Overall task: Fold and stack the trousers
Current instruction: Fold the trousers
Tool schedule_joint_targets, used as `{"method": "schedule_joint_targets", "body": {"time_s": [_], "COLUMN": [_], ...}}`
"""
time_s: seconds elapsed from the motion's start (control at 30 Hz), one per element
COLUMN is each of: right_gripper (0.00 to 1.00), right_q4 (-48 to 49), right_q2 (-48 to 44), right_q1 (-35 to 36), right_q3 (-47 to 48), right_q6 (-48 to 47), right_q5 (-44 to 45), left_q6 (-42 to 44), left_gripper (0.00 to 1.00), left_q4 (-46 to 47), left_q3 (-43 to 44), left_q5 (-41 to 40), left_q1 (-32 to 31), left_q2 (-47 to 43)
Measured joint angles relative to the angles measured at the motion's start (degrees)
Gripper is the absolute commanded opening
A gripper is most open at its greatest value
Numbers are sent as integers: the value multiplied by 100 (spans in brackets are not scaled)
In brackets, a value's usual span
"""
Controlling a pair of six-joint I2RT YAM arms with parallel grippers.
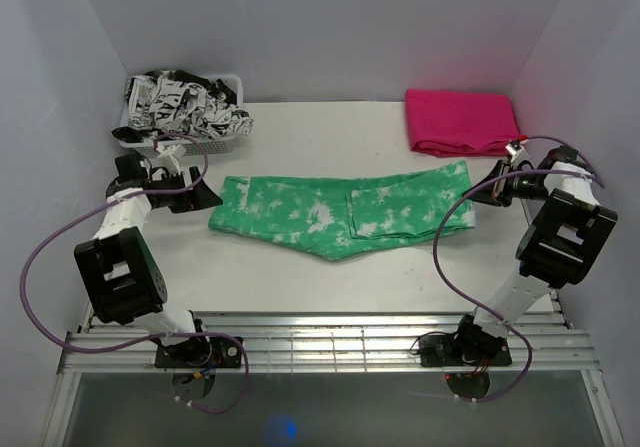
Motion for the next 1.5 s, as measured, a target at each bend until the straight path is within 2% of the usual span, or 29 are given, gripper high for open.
{"method": "schedule_joint_targets", "body": {"time_s": [0.17, 0.3, 0.33, 0.4, 0.43, 0.5, 0.53, 0.57, 0.63, 0.67, 0.7, 0.83, 1.0, 1.3, 1.5], "right_gripper": [8, 8, 8, 8, 8, 8, 8, 8, 8, 8, 8, 8, 8, 8, 8], "right_q4": [-831, -1088, -1104, -1067, -1036, -837, -654, -437, 199, 520, 866, 2090, 3077, 3744, 4155], "right_q2": [0, 0, 0, 0, 0, -15, -42, -101, -339, -501, -675, -1266, -1504, -1217, -741], "right_q1": [-160, -146, -140, -133, -127, -81, -35, 4, 122, 201, 302, 857, 1902, 3646, 4483], "right_q3": [518, 577, 577, 577, 577, 564, 542, 485, 245, 107, -20, -264, -264, -262, -155], "right_q6": [-356, -260, -184, 11, 157, 518, 734, 1036, 1672, 2039, 2413, 3633, 4621, 5396, 5788], "right_q5": [-275, -699, -820, -1036, -1156, -1346, -1408, -1460, -1478, -1464, -1423, -994, -345, 691, 1058], "left_q6": [-55, -85, -98, -122, -125, -164, -179, -190, -195, -212, -227, -332, -518, -743, -841], "left_gripper": [94, 82, 72, 65, 54, 41, 35, 24, 12, 3, 0, 0, 0, 0, 0], "left_q4": [297, 472, 509, 568, 597, 651, 680, 695, 774, 824, 846, 887, 874, 977, 990], "left_q3": [-17, 66, 66, 66, 66, 66, 50, 28, -74, -177, -304, -896, -1325, -1351, -1355], "left_q5": [20, 55, 50, 33, 28, 109, 122, 144, 247, 299, 367, 520, 647, 664, 660], "left_q1": [-15, -125, -177, -286, -337, -417, -455, -487, -544, -562, -581, -713, -874, -968, -970], "left_q2": [339, 1060, 1239, 1565, 1694, 1860, 1882, 1891, 1856, 1801, 1718, 1241, 662, 566, 568]}}
